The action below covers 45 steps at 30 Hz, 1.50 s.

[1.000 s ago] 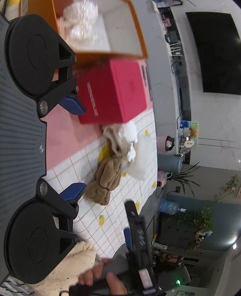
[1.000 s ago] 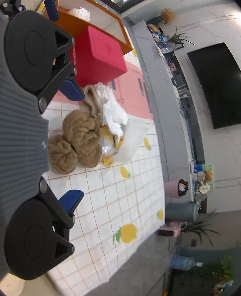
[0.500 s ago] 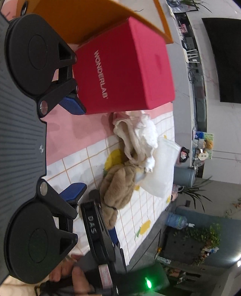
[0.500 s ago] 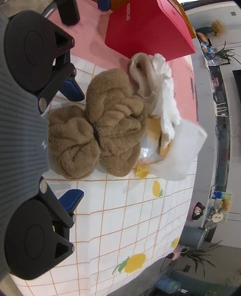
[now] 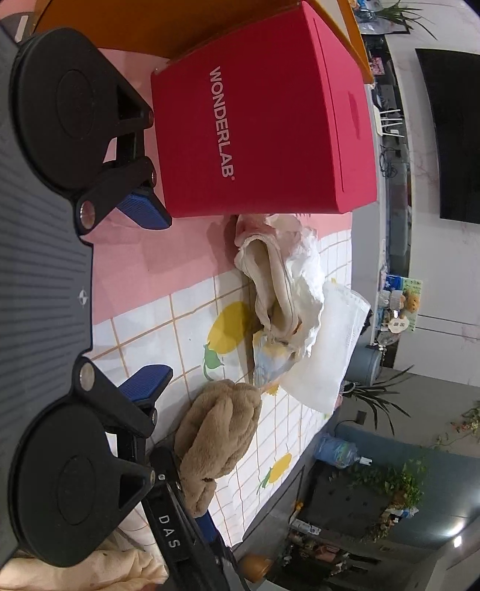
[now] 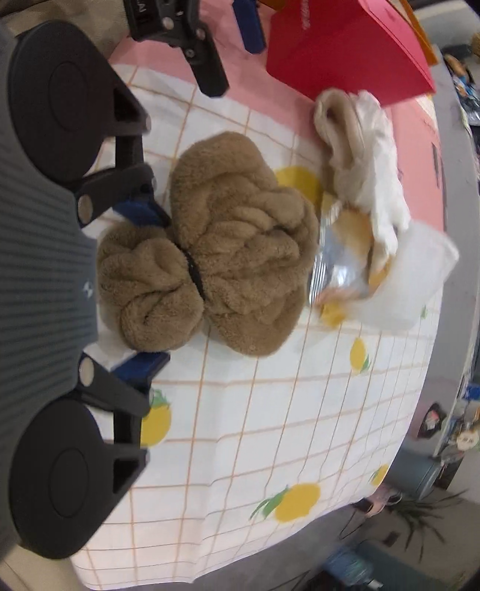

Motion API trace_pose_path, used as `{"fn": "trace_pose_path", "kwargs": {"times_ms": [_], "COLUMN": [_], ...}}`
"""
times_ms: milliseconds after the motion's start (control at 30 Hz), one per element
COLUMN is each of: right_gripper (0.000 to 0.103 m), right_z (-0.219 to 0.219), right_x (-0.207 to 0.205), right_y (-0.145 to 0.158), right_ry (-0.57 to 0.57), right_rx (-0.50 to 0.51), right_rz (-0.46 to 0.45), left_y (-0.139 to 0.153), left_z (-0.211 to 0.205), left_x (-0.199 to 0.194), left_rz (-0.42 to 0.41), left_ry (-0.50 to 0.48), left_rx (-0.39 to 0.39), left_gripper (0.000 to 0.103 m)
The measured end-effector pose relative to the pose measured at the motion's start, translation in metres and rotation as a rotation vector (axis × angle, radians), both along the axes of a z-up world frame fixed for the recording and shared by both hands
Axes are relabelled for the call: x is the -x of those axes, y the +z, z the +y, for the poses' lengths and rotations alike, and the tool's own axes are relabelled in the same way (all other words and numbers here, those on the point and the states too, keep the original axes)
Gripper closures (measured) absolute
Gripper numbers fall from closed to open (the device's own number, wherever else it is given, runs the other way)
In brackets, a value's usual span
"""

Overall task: Organize soft objects
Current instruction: 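Grasp the brown fluffy knotted towel with the right tool while the left tool reaches the white cloth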

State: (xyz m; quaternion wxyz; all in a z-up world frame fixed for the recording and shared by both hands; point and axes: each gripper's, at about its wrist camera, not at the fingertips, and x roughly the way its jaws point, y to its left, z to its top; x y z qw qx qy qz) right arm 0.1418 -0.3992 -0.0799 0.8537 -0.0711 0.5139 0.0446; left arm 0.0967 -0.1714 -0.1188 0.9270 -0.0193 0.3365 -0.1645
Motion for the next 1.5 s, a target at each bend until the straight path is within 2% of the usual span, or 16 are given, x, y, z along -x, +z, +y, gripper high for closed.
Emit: {"fn": "trace_pose_path", "kwargs": {"times_ms": [67, 133, 200, 367, 500, 600, 700, 867, 1067, 1167, 1233, 1333, 1400, 1433, 1467, 1500], "right_gripper": [0.004, 0.004, 0.002, 0.003, 0.002, 0.003, 0.013, 0.032, 0.034, 0.034, 0.034, 0.034, 0.034, 0.034, 0.034, 0.034], "right_z": [-0.007, -0.013, -0.017, -0.006, -0.009, -0.011, -0.013, -0.021, -0.029, -0.03, -0.029, -0.029, -0.028, -0.029, -0.029, -0.029], "right_x": [-0.004, -0.007, -0.012, -0.01, -0.01, -0.012, -0.012, -0.017, -0.019, -0.019, -0.019, -0.019, -0.019, -0.019, -0.019, -0.019], "right_y": [-0.009, -0.016, -0.019, -0.022, -0.022, -0.022, -0.019, -0.013, -0.011, -0.011, -0.011, -0.011, -0.011, -0.012, -0.012, -0.012], "right_ry": [-0.016, -0.013, -0.031, 0.033, -0.005, -0.016, -0.017, -0.024, -0.062, -0.066, -0.065, -0.064, -0.066, -0.066, -0.065, -0.065], "right_rx": [0.001, -0.041, -0.088, -0.074, -0.09, -0.086, -0.086, -0.077, -0.07, -0.07, -0.069, -0.07, -0.071, -0.071, -0.071, -0.071], "right_rz": [-0.005, -0.036, -0.046, -0.108, -0.105, -0.1, -0.1, -0.066, -0.04, -0.038, -0.041, -0.044, -0.044, -0.044, -0.044, -0.045], "left_y": [0.001, 0.001, 0.001, -0.002, -0.008, -0.005, 0.005, 0.018, 0.026, 0.027, 0.025, 0.025, 0.024, 0.022, 0.02, 0.018], "left_z": [-0.001, -0.004, -0.01, -0.026, -0.036, -0.038, -0.041, -0.053, -0.071, -0.074, -0.075, -0.073, -0.073, -0.072, -0.07, -0.068], "left_x": [0.002, 0.003, 0.006, 0.008, 0.005, 0.001, 0.002, -0.003, -0.027, -0.047, -0.058, -0.066, -0.073, -0.08, -0.085, -0.088], "left_rz": [-0.006, -0.02, -0.069, -0.17, -0.233, -0.236, -0.276, -0.363, -0.399, -0.387, -0.387, -0.374, -0.315, -0.266, -0.204, -0.147], "left_ry": [-0.004, -0.019, -0.027, -0.03, -0.051, -0.038, -0.013, -0.017, -0.032, 0.008, 0.04, 0.03, 0.029, 0.033, 0.032, 0.015], "left_rx": [0.004, -0.008, -0.038, -0.127, -0.139, -0.09, -0.063, -0.085, -0.219, -0.264, -0.3, -0.278, -0.275, -0.277, -0.264, -0.233], "left_gripper": [0.006, 0.006, 0.006, 0.006, 0.006, 0.006, 0.006, 0.006, 0.006, 0.006, 0.01, 0.014, 0.029, 0.044, 0.052, 0.052]}}
